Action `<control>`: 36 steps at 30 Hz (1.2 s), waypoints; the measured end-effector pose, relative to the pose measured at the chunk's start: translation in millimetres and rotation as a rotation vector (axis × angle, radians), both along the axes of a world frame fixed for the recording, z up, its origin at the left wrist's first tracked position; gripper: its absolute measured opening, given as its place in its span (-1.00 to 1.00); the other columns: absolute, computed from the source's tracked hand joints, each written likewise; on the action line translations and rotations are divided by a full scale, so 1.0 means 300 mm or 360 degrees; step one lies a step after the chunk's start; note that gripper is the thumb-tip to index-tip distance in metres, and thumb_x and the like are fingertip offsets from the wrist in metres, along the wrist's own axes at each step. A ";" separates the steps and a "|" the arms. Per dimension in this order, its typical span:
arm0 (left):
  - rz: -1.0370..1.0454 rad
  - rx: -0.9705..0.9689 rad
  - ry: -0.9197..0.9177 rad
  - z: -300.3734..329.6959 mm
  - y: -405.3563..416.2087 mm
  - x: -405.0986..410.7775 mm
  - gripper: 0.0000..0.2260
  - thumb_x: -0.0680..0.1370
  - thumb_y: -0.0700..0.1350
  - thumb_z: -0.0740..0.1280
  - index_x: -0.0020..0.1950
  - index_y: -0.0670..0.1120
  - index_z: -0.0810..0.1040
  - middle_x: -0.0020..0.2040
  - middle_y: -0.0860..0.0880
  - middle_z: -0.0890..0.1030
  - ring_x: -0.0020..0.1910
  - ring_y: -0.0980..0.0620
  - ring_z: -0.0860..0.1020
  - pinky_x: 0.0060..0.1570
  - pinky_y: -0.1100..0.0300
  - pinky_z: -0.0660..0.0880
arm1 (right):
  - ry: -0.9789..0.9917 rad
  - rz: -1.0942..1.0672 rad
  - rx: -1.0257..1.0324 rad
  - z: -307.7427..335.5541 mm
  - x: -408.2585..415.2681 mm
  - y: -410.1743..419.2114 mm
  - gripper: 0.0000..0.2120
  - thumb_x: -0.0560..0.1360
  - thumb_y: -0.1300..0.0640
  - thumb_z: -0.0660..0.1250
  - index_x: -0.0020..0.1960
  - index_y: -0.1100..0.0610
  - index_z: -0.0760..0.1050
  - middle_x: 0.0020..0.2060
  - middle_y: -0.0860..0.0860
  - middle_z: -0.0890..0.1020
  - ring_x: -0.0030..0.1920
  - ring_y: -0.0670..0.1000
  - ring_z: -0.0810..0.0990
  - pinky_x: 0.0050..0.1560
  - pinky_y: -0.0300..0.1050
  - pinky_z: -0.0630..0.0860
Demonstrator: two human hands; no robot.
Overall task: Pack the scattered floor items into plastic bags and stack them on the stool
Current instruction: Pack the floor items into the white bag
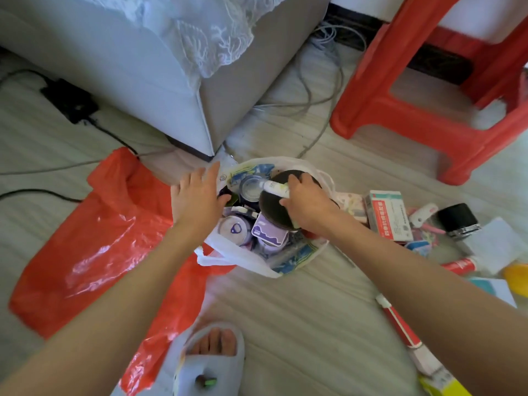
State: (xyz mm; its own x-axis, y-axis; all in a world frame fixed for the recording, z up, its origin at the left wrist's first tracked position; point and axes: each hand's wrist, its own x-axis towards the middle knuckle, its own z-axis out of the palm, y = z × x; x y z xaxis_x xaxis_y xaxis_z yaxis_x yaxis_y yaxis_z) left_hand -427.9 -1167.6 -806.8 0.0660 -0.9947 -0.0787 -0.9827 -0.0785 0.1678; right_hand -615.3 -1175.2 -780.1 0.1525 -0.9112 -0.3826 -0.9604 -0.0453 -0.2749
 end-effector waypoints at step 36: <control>-0.0871 -0.0216 0.0243 0.148 0.315 -0.118 -0.58 0.41 -0.07 0.25 0.26 -0.09 0.36 0.24 -0.26 0.49 0.24 -0.26 0.46 0.07 -0.12 0.50 | -0.0141 0.0090 -0.0371 0.083 -0.211 0.315 -0.43 0.54 -0.05 0.21 0.48 0.08 0.14 0.45 0.06 0.26 0.43 0.08 0.25 0.41 -0.03 0.19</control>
State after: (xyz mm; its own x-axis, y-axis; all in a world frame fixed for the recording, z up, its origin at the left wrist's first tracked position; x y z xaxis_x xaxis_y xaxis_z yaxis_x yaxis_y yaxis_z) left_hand -463.4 -1073.0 -762.3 -0.4623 -0.8828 0.0834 -0.8381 0.4658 0.2838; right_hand -678.6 -1080.6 -755.1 0.2294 -0.9623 -0.1462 -0.9272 -0.1703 -0.3337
